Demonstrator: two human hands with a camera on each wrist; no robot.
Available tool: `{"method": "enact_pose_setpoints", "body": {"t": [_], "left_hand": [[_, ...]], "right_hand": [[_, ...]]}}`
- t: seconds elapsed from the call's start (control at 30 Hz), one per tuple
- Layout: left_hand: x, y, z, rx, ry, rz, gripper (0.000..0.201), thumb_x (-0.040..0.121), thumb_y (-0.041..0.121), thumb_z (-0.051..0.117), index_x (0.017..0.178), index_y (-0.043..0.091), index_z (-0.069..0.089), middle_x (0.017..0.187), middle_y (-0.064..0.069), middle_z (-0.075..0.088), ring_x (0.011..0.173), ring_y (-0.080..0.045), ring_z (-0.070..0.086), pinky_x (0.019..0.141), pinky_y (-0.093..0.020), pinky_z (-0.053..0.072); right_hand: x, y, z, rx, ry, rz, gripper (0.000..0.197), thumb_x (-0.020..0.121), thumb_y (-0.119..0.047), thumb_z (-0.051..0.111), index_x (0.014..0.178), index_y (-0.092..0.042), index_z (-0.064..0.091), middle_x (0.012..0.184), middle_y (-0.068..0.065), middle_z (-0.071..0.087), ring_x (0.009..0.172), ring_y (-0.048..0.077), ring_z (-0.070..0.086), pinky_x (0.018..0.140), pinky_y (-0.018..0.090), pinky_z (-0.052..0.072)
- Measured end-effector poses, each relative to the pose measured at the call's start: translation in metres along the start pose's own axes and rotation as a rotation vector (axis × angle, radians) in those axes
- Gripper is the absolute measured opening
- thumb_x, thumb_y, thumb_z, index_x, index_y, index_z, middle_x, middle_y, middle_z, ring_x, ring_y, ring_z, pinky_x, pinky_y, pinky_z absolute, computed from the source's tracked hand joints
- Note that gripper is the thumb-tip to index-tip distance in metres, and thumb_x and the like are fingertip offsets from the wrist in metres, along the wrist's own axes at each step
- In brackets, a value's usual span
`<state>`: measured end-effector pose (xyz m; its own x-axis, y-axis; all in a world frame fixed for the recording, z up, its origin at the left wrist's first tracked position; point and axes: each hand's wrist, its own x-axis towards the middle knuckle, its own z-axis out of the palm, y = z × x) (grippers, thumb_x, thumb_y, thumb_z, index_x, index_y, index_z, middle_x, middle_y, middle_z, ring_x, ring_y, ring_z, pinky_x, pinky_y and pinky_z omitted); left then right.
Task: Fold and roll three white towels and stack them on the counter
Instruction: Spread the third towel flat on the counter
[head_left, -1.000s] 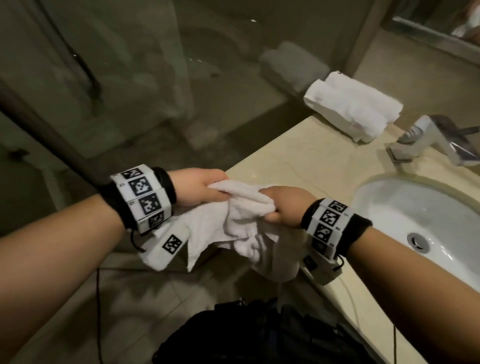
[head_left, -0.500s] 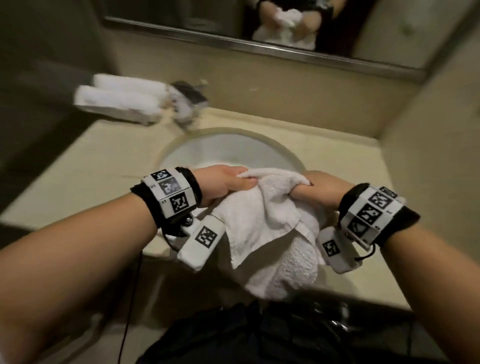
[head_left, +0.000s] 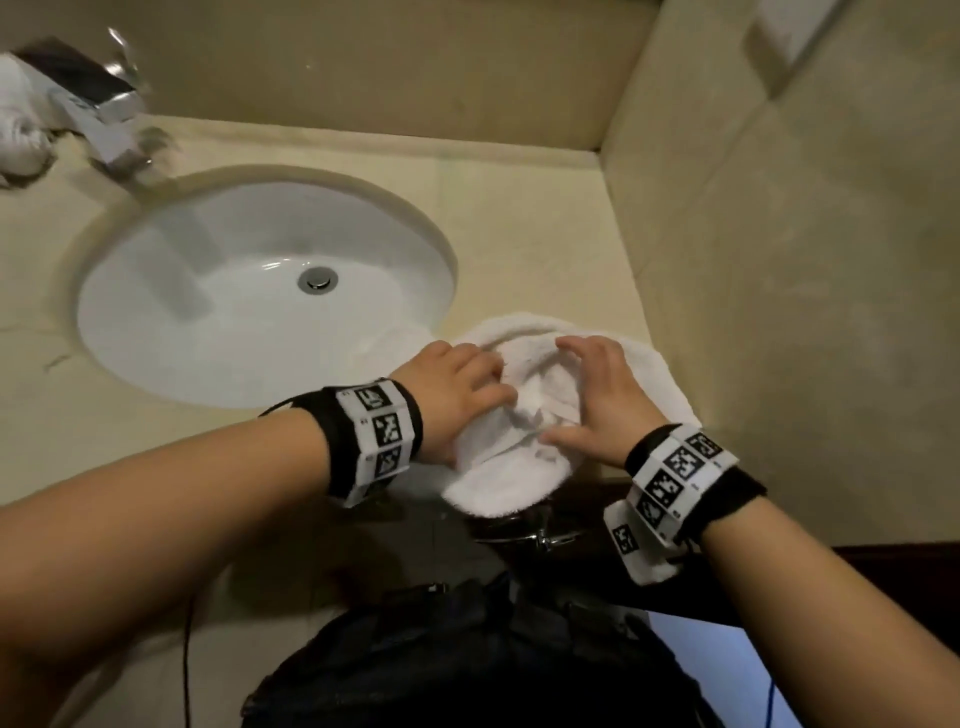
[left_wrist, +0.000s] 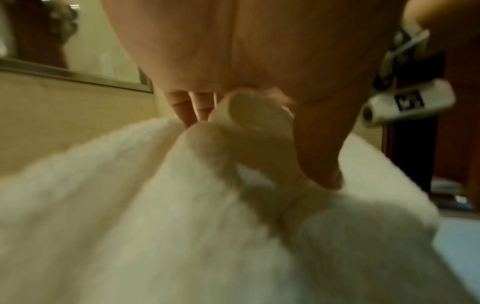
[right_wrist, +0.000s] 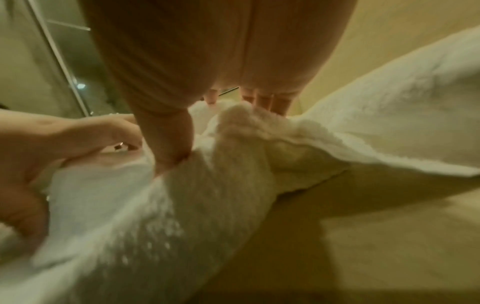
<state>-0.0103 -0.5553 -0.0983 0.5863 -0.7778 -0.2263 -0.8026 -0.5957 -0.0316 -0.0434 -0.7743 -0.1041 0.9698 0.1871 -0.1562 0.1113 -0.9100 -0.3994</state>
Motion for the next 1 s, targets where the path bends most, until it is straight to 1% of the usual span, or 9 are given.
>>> {"method": "enact_pose_setpoints", "body": {"t": [0.07,0.17,0.27,0.37,0.47,0.6,0.7,0.87,1.0], "left_hand": [[0.001,0.0,0.008,0.097,-0.015,0.016,0.079,0.073,0.044,0.065,0.137,0.031,0.021,0.148,-0.007,0.02,0.135,-0.028,0.023,0.106,-0.04,0.023],[0.009,-0.004,0.0,0.0,0.021,-0.034,0.054,0.081,0.031,0.057,0.131,0.029,0.039,0.144,-0.003,0.034,0.13,-0.027,0.032,0.101,-0.039,0.03],[0.009,-0.012,-0.023,-0.45,0.083,-0.191,0.03,0.086,0.019,0.045,0.114,0.017,0.058,0.125,-0.008,0.056,0.113,-0.03,0.05,0.092,-0.034,0.04],[-0.001,-0.035,-0.046,-0.895,0.231,-0.487,0.02,0.093,0.013,0.042,0.101,0.004,0.058,0.112,-0.02,0.063,0.104,-0.031,0.057,0.078,-0.026,0.036],[-0.014,-0.063,-0.062,-1.326,0.418,-0.56,0.016,0.093,0.01,0.047,0.088,0.008,0.063,0.082,-0.006,0.07,0.078,-0.019,0.065,0.072,-0.032,0.046],[-0.034,-0.086,-0.07,-1.595,0.5,-0.655,0.023,0.09,0.003,0.048,0.089,0.021,0.062,0.067,0.006,0.069,0.061,-0.011,0.061,0.055,-0.018,0.053],[-0.044,-0.096,-0.069,-1.674,0.494,-0.754,0.025,0.089,0.001,0.044,0.083,0.019,0.061,0.069,-0.003,0.057,0.062,-0.017,0.048,0.06,-0.025,0.048],[-0.045,-0.111,-0.073,-1.81,0.556,-0.868,0.02,0.087,0.009,0.035,0.07,0.01,0.044,0.071,-0.01,0.037,0.061,-0.024,0.035,0.059,-0.03,0.036],[-0.037,-0.132,-0.09,-2.069,0.596,-0.657,0.014,0.071,0.01,0.035,0.069,0.008,0.048,0.071,-0.009,0.045,0.065,-0.025,0.046,0.063,-0.031,0.041]], "right_hand": [[-0.003,0.001,0.002,-0.078,-0.026,-0.017,0.091,0.064,-0.029,0.076,0.138,-0.016,0.025,0.139,0.014,0.028,0.126,0.029,0.035,0.106,0.039,0.034],[0.002,0.0,-0.005,-0.083,-0.006,-0.023,0.068,0.074,-0.014,0.065,0.135,-0.017,0.034,0.135,0.009,0.042,0.122,0.026,0.043,0.1,0.033,0.036],[0.013,-0.001,-0.019,-0.041,0.035,0.041,0.039,0.083,-0.013,0.051,0.122,-0.018,0.052,0.123,0.008,0.057,0.112,0.027,0.052,0.093,0.032,0.039],[0.024,0.005,-0.044,0.087,0.238,0.114,0.024,0.087,-0.007,0.045,0.105,-0.014,0.06,0.105,0.014,0.066,0.095,0.031,0.059,0.075,0.03,0.039],[0.04,0.017,-0.065,0.053,0.369,0.118,0.018,0.086,-0.009,0.047,0.096,-0.014,0.06,0.096,0.015,0.066,0.087,0.033,0.059,0.069,0.031,0.039],[0.061,0.027,-0.061,-0.294,-0.009,0.304,0.012,0.086,-0.013,0.046,0.088,-0.008,0.057,0.097,0.018,0.065,0.083,0.032,0.058,0.073,0.036,0.047],[0.068,0.028,-0.064,-0.279,-0.101,0.394,0.021,0.09,-0.018,0.046,0.092,-0.003,0.061,0.101,0.019,0.066,0.087,0.032,0.059,0.072,0.034,0.043],[0.088,0.01,-0.116,0.11,0.329,0.364,0.031,0.09,-0.007,0.043,0.119,-0.001,0.054,0.121,0.026,0.057,0.112,0.041,0.052,0.092,0.041,0.04],[0.107,-0.019,-0.166,0.132,0.624,0.278,0.027,0.088,-0.01,0.043,0.111,-0.008,0.057,0.112,0.024,0.06,0.102,0.04,0.054,0.08,0.038,0.041]]}}
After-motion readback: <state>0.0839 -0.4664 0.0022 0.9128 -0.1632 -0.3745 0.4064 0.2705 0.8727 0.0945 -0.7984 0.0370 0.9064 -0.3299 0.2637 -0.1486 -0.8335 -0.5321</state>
